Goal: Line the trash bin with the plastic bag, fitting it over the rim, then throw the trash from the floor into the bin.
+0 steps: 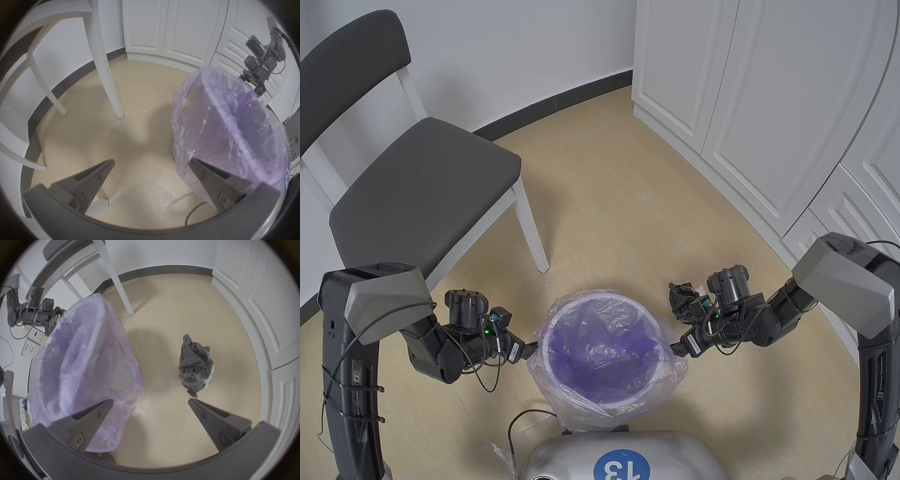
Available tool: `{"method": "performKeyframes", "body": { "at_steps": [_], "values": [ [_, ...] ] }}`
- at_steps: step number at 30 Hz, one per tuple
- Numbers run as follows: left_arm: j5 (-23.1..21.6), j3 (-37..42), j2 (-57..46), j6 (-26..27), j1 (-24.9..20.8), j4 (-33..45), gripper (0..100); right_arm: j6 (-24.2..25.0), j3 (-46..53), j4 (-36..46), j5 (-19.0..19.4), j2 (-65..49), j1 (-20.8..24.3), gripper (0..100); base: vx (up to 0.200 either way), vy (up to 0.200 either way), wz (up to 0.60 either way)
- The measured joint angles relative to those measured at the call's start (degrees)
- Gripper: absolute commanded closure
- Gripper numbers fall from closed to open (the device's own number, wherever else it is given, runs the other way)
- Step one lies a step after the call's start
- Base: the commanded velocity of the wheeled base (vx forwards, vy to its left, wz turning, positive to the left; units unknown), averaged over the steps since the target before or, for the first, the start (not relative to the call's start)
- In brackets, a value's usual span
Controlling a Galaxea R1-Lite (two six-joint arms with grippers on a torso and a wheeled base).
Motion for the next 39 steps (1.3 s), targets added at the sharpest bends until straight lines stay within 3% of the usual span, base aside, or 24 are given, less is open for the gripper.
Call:
{"method": "performKeyframes", "body": {
  "at_steps": [14, 22, 31, 39],
  "values": [
    [4.1, -9.8, 5.5, -0.4, -0.1, 0.8, 0, 0.6, -19.2, 2.6, -0.1, 10.8, -1.8, 0, 0.000, 0.000, 0.00],
    [4.4, -7.2, 2.4, -2.6, -1.0, 0.5, 0, 2.9, -26.8, 5.8, -0.1, 12.7, -2.8, 0, 0.000, 0.000, 0.00],
    [2.8, 3.1, -4.8, -6.1, -2.9, -1.2, 0, 3.2, -17.2, 5.6, 1.1, 7.5, -2.5, 0, 0.000, 0.000, 0.00],
    [1.1, 13.9, -10.2, -7.9, -3.5, -9.1, 0, 3.0, -3.8, 1.8, 3.2, -3.3, -1.9, 0, 0.000, 0.000, 0.00]
  ]
}}
